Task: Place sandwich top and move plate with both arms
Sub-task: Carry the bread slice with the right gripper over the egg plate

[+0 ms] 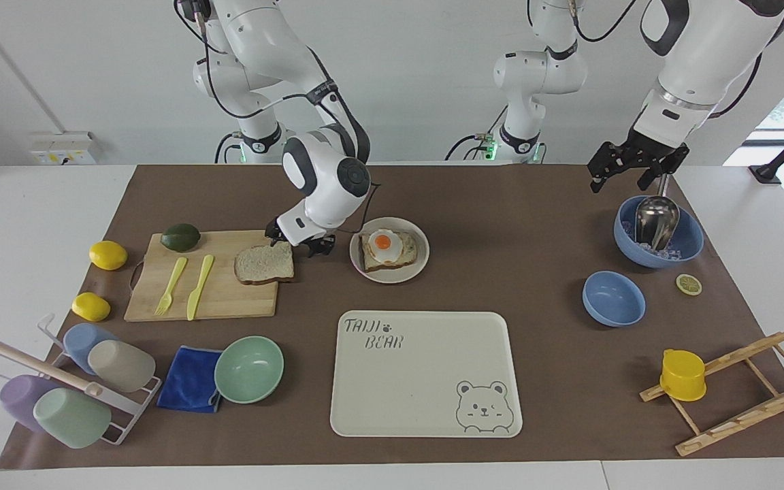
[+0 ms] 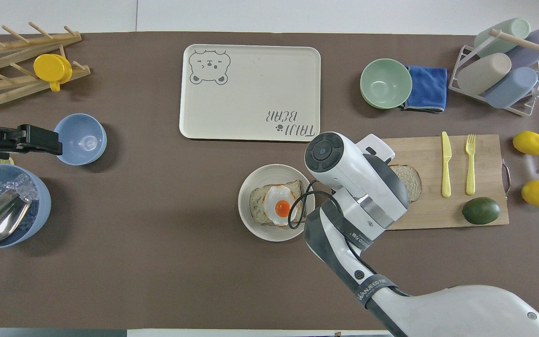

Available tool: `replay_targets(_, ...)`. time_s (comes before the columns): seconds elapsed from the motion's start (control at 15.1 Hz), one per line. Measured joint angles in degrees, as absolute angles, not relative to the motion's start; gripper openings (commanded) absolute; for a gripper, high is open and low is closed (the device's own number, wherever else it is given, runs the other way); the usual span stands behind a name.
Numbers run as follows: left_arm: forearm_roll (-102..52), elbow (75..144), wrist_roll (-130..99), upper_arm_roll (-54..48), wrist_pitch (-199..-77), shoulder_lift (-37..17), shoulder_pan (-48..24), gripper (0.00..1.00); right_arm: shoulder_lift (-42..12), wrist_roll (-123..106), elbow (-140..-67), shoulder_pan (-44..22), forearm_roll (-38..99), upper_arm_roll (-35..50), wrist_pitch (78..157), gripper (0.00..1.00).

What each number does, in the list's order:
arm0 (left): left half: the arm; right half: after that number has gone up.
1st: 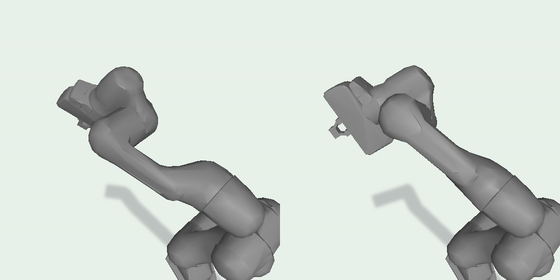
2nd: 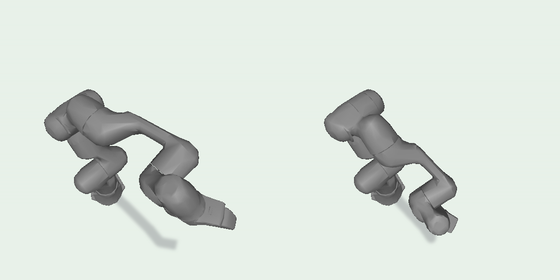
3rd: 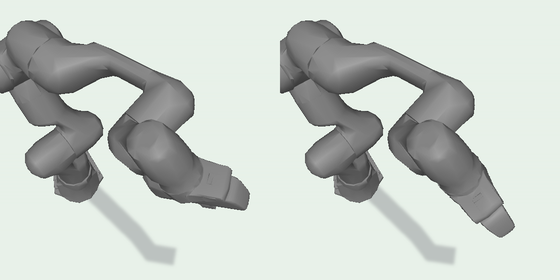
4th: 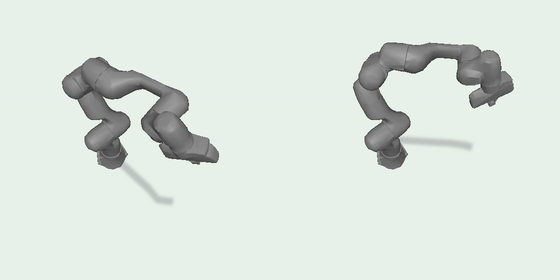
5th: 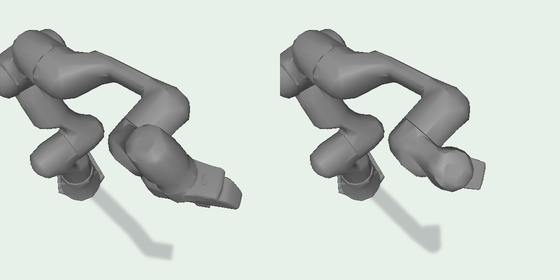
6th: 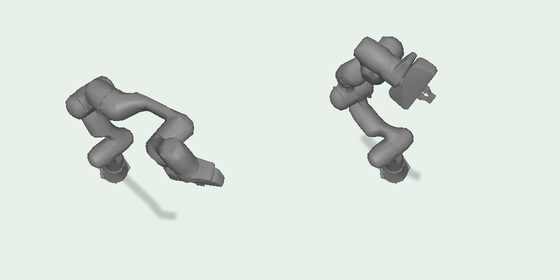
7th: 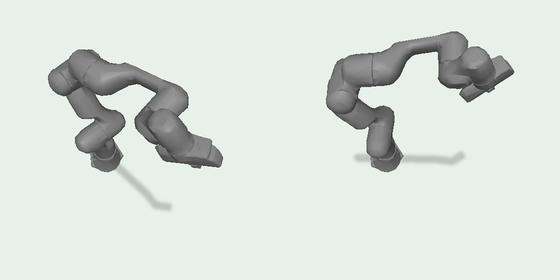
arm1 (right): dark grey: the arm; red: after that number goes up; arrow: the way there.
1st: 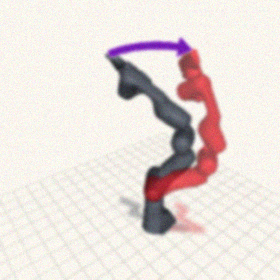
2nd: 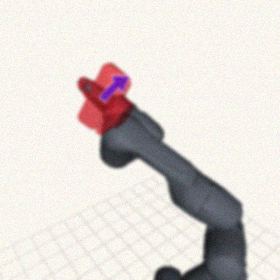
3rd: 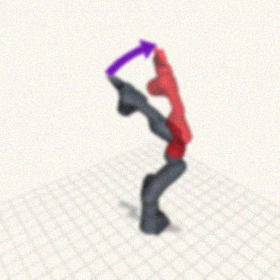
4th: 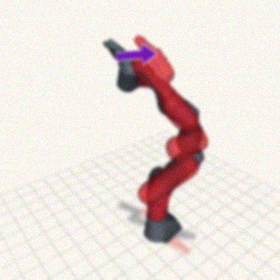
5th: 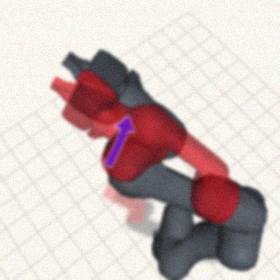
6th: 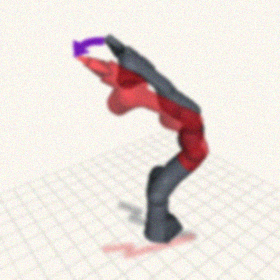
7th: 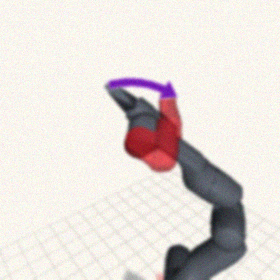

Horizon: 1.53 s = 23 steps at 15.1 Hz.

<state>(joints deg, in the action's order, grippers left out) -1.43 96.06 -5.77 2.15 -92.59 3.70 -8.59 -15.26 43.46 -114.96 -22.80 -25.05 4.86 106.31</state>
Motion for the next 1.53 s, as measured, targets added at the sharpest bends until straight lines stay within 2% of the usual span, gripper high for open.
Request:
replay_targets(0.33,-1.4,96.1,-5.8,2.2,-92.6,3.7,-8.6,1.0,-15.1,43.5,-119.5,-22.7,-29.5,4.7,109.6,0.98)
replay_targets(0.53,-1.4,96.1,-5.8,2.2,-92.6,3.7,-8.6,1.0,-14.6,43.5,-121.2,-22.5,-30.8,4.7,110.9,0.81)
replay_targets(0.86,-1.4,96.1,-5.8,2.2,-92.6,3.7,-8.6,1.0,-14.1,43.4,-121.9,-22.5,-33.0,4.7,110.9,0.6)
replay_targets(1.0,-1.4,96.1,-5.8,2.2,-92.6,3.7,-8.6,1.0,-14.1,43.4,-122.3,-22.5,-33.7,4.7,110.9,0.45)
replay_targets(1.2,-1.4,96.1,-5.8,2.2,-92.6,3.7,-8.6,1.0,-13.8,43.4,-122.4,-22.6,-33.8,4.8,110.9,0.0)
replay_targets(1.53,-1.4,96.1,-5.8,2.2,-92.6,3.7,-8.6,1.0,-13.1,42.7,-120.6,-22.8,-34.2,5.0,107.6,0.0)
